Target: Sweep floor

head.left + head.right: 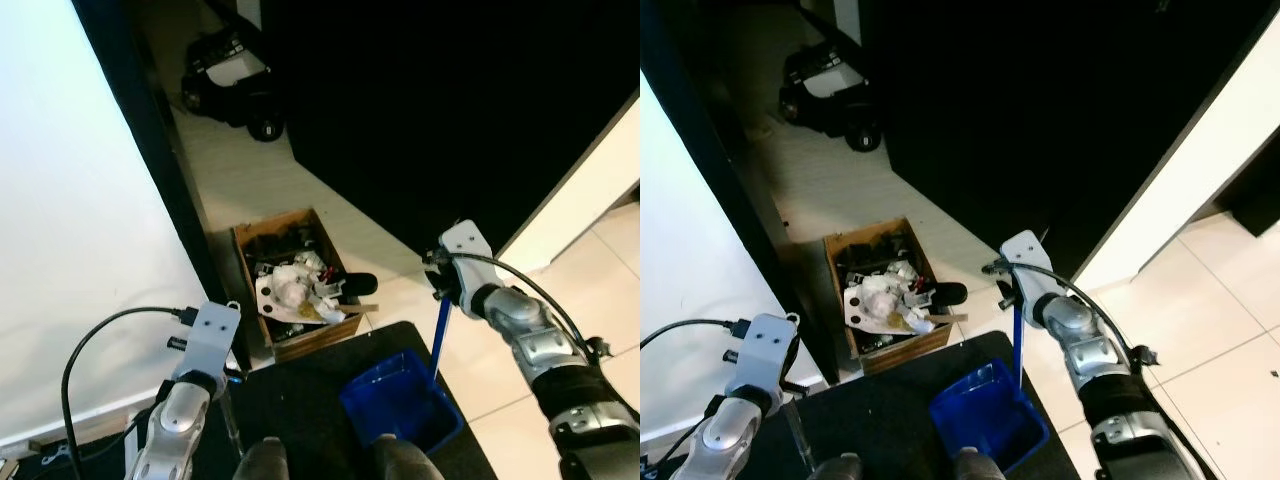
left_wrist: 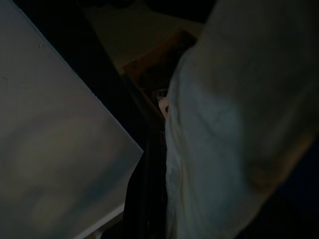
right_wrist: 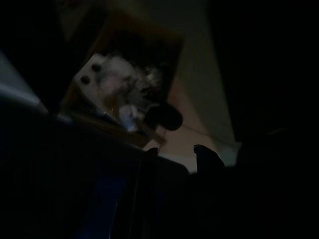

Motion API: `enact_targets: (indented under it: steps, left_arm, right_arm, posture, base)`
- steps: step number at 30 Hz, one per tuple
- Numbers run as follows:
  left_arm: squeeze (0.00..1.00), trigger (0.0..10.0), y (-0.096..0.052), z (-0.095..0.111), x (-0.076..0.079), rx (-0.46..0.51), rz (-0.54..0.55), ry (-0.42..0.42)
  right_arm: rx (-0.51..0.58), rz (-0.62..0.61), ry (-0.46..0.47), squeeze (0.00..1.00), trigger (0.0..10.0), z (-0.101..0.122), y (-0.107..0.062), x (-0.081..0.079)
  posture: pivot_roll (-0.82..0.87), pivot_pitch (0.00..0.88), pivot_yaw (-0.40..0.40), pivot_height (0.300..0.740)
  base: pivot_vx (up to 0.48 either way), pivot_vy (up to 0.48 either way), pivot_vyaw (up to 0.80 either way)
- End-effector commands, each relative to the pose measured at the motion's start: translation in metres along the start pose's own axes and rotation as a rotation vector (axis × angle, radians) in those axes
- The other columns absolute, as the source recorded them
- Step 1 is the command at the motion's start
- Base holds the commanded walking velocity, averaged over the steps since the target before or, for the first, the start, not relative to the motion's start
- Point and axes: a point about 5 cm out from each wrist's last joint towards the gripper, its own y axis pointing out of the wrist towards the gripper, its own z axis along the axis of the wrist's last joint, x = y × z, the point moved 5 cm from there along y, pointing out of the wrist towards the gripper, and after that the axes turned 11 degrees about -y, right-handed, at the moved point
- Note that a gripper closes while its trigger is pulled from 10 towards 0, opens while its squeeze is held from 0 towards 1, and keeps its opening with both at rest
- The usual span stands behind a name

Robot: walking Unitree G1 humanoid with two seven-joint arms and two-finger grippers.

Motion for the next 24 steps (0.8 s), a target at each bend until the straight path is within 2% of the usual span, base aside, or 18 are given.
enact_targets:
  steps: [1, 4, 9, 12, 17, 20, 22, 23, 24]
  left_arm:
    - [0.0, 10.0, -0.002, -0.008, 0.008, -0.017, -0.007, -0.041]
    - [0.0, 10.0, -0.003, -0.01, 0.008, -0.019, -0.001, -0.041]
    - [0.0, 10.0, -0.004, -0.011, 0.007, -0.02, 0.004, -0.042]
    - [0.0, 10.0, -0.004, -0.012, 0.008, -0.021, 0.009, -0.046]
    - [0.0, 10.0, -0.004, -0.013, 0.008, -0.023, 0.012, -0.047]
    - [0.0, 10.0, -0.004, -0.013, 0.007, -0.023, 0.016, -0.045]
    - [0.0, 10.0, -0.004, -0.013, 0.006, -0.022, 0.017, -0.045]
    - [0.0, 10.0, -0.004, -0.013, 0.005, -0.023, 0.018, -0.04]
    - [0.0, 10.0, -0.004, -0.013, 0.005, -0.023, 0.018, -0.04]
  right_arm:
    - [-0.28, 0.143, -0.075, 0.0, 10.0, -0.063, -0.018, -0.026]
    - [-0.317, 0.181, -0.077, 0.0, 10.0, -0.072, -0.027, -0.031]
    - [-0.378, 0.19, -0.035, 0.0, 10.0, -0.089, -0.041, -0.031]
    - [-0.434, 0.21, -0.012, 0.0, 10.0, -0.107, -0.056, -0.029]
    - [-0.437, 0.194, -0.007, 0.0, 10.0, -0.106, -0.059, -0.025]
    - [-0.344, 0.007, 0.026, 0.0, 10.0, -0.079, -0.047, 0.008]
    - [-0.333, -0.017, 0.031, 0.0, 10.0, -0.075, -0.046, 0.012]
    - [-0.245, -0.186, -0.029, 0.0, 10.0, -0.046, -0.044, 0.051]
    - [-0.245, -0.186, -0.029, 0.0, 10.0, -0.046, -0.044, 0.051]
  posture:
    - [0.11, 0.087, -0.117, 0.74]
    - [0.11, 0.088, -0.121, 0.74]
    - [0.1, 0.091, -0.133, 0.74]
    - [0.1, 0.093, -0.137, 0.74]
    - [0.09, 0.095, -0.138, 0.74]
    - [0.1, 0.097, -0.125, 0.74]
    - [0.1, 0.097, -0.125, 0.74]
    - [0.1, 0.1, -0.108, 0.74]
    - [0.1, 0.1, -0.108, 0.74]
  base:
    - [0.0, 0.0, 0.0]
    - [0.0, 0.0, 0.0]
    - [0.0, 0.0, 0.0]
    - [0.0, 0.0, 0.0]
    - [0.0, 0.0, 0.0]
    - [0.0, 0.0, 0.0]
    - [0.0, 0.0, 0.0]
    - [0.0, 0.0, 0.0]
    - [0.0, 0.0, 0.0]
